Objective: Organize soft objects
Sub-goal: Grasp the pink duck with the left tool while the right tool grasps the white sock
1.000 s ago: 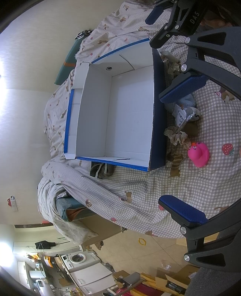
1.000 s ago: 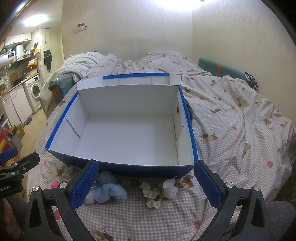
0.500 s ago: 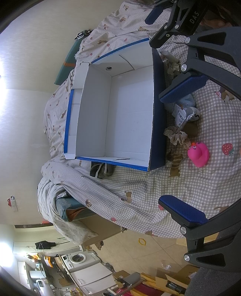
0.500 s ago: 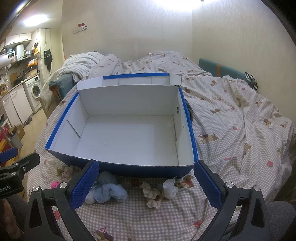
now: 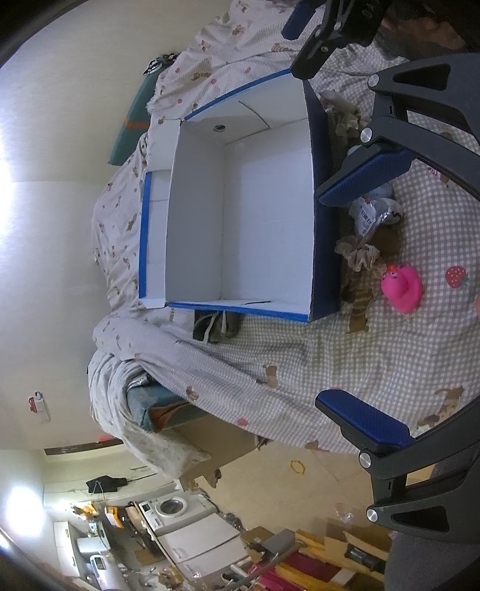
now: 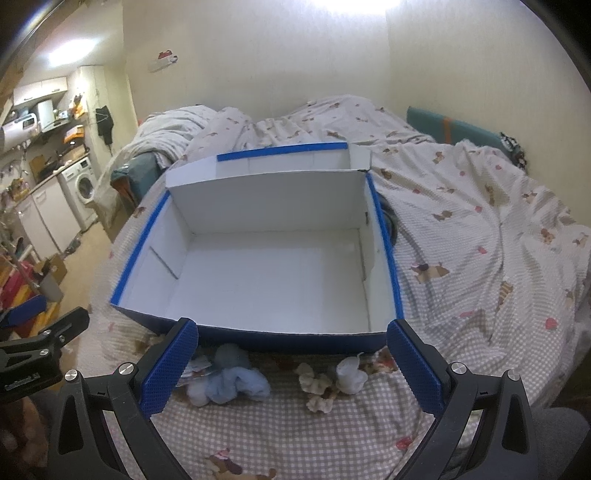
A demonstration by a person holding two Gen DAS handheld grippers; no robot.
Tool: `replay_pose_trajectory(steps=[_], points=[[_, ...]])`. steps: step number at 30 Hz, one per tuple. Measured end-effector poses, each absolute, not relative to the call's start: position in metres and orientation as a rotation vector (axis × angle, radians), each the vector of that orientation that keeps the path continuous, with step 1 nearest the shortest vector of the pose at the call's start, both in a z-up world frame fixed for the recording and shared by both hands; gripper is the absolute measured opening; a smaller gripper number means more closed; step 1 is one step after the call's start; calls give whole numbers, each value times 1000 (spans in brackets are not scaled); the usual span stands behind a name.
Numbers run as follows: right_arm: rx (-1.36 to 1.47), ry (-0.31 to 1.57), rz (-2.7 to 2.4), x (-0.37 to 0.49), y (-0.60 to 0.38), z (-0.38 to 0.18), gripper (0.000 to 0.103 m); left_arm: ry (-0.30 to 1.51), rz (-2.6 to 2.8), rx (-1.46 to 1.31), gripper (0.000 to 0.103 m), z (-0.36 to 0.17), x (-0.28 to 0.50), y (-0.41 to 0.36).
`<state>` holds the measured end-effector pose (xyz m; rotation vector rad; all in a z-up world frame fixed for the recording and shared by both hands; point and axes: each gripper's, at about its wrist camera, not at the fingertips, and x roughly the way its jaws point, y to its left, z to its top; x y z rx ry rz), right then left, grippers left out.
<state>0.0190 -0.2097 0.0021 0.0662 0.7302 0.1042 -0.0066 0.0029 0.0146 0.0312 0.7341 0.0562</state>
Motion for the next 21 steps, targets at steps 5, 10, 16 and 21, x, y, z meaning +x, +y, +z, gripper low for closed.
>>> replay_pose_trajectory(steps=[5, 10, 16, 21], points=[[85, 798, 216, 33, -203, 11, 103, 777, 61, 27, 99, 24, 1, 7], [141, 919, 296, 48, -201, 9, 103, 856, 68, 39, 99, 25, 12, 9], [119, 1035, 226, 60, -210, -12, 103, 1025, 113, 19, 99, 3, 34, 26], [165, 1121, 210, 71, -222, -32, 103, 1104, 147, 44, 99, -19, 52, 40]])
